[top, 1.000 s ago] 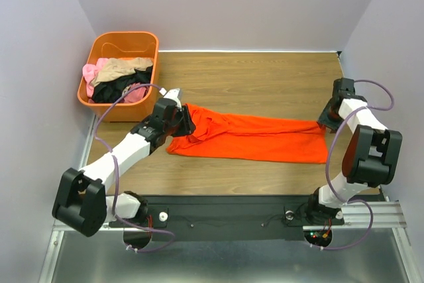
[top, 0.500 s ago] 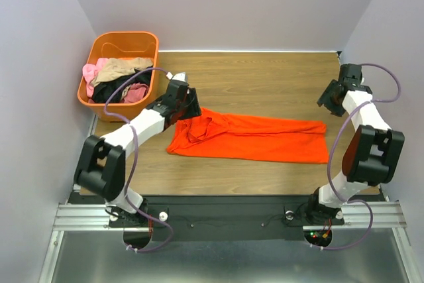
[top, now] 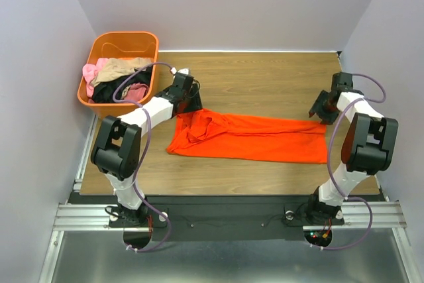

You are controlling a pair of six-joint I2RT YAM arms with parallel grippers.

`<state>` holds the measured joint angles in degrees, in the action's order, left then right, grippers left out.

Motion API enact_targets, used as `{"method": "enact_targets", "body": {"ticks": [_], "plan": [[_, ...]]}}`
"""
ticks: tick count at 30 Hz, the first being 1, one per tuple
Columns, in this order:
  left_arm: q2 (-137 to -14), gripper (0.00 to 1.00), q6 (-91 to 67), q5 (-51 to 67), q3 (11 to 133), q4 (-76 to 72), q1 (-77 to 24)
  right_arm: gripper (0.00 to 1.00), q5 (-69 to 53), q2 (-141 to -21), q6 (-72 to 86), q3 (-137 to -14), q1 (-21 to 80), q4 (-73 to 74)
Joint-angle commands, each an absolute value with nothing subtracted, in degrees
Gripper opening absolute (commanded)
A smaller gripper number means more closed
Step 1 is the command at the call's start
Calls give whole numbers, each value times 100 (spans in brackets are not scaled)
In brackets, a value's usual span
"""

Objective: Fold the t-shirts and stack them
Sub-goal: Fold the tshirt

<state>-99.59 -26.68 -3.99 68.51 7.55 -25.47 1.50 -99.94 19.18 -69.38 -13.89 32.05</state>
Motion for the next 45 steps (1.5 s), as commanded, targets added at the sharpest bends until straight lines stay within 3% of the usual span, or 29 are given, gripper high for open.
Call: {"method": "enact_targets", "body": {"ticks": [1,21,34,45], "plan": [[-9870,65,-2724,-580,6470,756,-2408,58,106,-9879,1863,-6672,-1389,3120],[-10248,65,-2804,-510,6029,580,-1995,57,676,-8771,1810,-5906,-1389,3665],[-10301,65,-2751,-492,6337,545,-1872,57,1186,-9861,1802,-6908,-1406,3560],[-10283,64,-2795,-132,6688,395,-1819,56,730,-10222,1872,-6750,-1459,3112]]}}
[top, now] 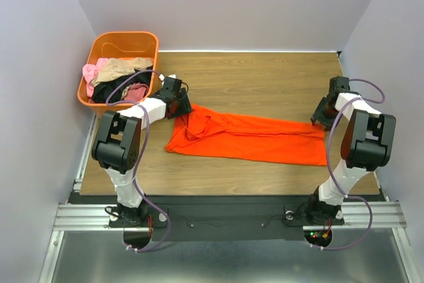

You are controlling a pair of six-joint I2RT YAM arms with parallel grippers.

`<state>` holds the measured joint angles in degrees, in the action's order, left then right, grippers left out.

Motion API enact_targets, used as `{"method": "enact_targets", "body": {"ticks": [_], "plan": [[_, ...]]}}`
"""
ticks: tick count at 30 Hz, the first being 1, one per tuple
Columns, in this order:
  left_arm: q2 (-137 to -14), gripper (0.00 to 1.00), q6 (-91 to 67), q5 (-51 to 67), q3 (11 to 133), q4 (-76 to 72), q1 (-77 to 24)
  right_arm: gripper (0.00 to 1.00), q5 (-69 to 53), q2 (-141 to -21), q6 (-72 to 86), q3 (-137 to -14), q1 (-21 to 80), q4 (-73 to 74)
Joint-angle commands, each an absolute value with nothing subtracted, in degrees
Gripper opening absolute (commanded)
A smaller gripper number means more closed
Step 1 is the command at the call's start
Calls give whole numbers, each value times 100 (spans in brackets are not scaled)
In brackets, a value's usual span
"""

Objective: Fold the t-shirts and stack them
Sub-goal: Fold the tshirt

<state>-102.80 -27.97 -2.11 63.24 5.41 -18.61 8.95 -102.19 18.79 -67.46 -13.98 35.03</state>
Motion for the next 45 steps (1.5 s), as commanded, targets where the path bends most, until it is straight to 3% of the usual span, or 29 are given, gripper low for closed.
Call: {"method": "enact_targets", "body": {"ticks": [1,9,11,16,18,32,45], "plan": [[-10370,64,-2778,-97,6749,404,-1819,55,738,-10256,1881,-6680,-1468,3042],[-10608,64,-2742,-26,6838,387,-1793,47,527,-10608,1855,-6644,-1600,2751],[-10687,64,-2725,-26,6899,378,-1793,38,492,-10670,1837,-6688,-1608,2751],[-10942,64,-2637,184,7092,325,-1784,6,536,-10758,1872,-6820,-1696,2760],[-11056,64,-2602,228,7189,299,-1784,1,536,-10810,1890,-6977,-1757,2760],[-11031,70,-2812,685,8525,774,-1758,0,360,-11223,2013,-7814,-2109,2856],[-12172,63,-3480,1256,9791,791,-1758,0,194,-11180,1951,-7725,-2109,2856]]}}
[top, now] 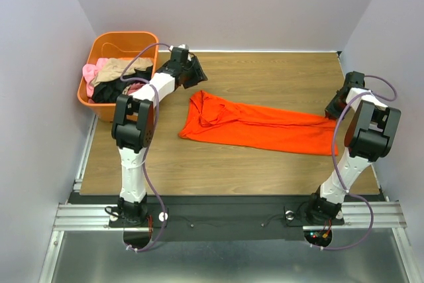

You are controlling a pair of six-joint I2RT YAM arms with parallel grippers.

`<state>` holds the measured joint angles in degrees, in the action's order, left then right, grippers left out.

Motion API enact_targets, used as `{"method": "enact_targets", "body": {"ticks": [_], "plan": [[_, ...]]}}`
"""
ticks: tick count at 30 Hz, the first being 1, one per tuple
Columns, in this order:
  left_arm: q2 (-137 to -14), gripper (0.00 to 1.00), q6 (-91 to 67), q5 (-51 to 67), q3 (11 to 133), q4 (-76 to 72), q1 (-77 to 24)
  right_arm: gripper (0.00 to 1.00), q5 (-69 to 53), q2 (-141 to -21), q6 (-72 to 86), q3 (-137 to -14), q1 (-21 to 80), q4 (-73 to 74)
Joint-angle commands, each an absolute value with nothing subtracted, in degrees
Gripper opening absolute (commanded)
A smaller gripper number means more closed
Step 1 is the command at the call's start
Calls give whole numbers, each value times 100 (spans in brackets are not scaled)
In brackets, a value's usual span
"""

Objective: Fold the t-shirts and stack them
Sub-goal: Fold the tshirt

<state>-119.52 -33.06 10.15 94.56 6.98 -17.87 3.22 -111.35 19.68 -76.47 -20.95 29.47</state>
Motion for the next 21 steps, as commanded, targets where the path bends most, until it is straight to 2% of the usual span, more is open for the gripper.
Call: {"method": "enact_targets", "body": {"ticks": [1,5,11,21], "plan": [[-12251,62,-3480,1300,9852,791,-1767,1,193,-11180,1951,-7734,-2109,2865],[-12392,57,-3472,1266,9923,966,-1784,1,246,-11188,1951,-7726,-2109,2865],[-12252,57,-3498,1143,9563,1002,-1784,0,237,-11267,1942,-7778,-2109,2856],[-12559,52,-3472,1283,9791,1011,-1802,0,237,-11329,1951,-7814,-2109,2865]]}}
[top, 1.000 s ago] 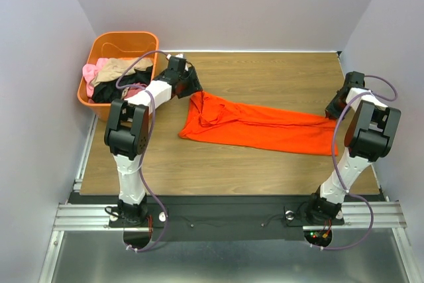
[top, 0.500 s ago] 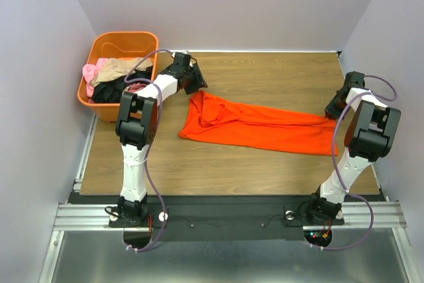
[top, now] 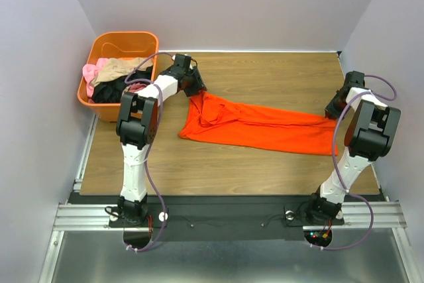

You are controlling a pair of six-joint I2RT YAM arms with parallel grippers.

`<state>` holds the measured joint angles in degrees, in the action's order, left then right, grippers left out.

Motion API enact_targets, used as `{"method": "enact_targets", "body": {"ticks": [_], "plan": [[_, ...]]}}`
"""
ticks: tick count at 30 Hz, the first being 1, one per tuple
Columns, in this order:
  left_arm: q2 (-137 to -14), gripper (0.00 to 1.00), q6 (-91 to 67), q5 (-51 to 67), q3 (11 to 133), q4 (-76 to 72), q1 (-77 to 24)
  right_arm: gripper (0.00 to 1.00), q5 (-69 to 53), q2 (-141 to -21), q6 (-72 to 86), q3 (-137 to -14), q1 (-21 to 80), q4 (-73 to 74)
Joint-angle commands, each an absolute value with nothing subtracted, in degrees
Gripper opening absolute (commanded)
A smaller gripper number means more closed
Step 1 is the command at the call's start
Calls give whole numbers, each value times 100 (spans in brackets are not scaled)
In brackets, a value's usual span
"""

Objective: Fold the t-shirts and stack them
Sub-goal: Fold the tshirt

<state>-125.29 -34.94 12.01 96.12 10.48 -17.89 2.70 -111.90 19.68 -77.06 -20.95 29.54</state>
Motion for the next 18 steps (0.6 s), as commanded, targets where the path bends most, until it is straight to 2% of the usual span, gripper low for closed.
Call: {"method": "enact_targets", "body": {"ticks": [1,8,11,12,15,16,18], "plan": [[-12577,52,-3480,1292,9800,1011,-1802,0,246,-11320,1942,-7805,-2109,2857],[-12682,48,-3463,1406,9817,1002,-1819,0,255,-11329,1942,-7805,-2109,2856],[-12718,42,-3463,1433,9835,993,-1819,0,264,-11312,1942,-7796,-2109,2856],[-12718,35,-3463,1441,9818,993,-1828,0,272,-11312,1942,-7796,-2109,2856],[-12718,24,-3463,1494,9791,941,-1828,1,290,-11312,1951,-7778,-2109,2857],[-12709,14,-3454,1512,9800,932,-1819,0,325,-11312,1951,-7778,-2109,2865],[-12683,2,-3454,1486,9773,923,-1819,0,378,-11320,1986,-7787,-2109,2874]]}}
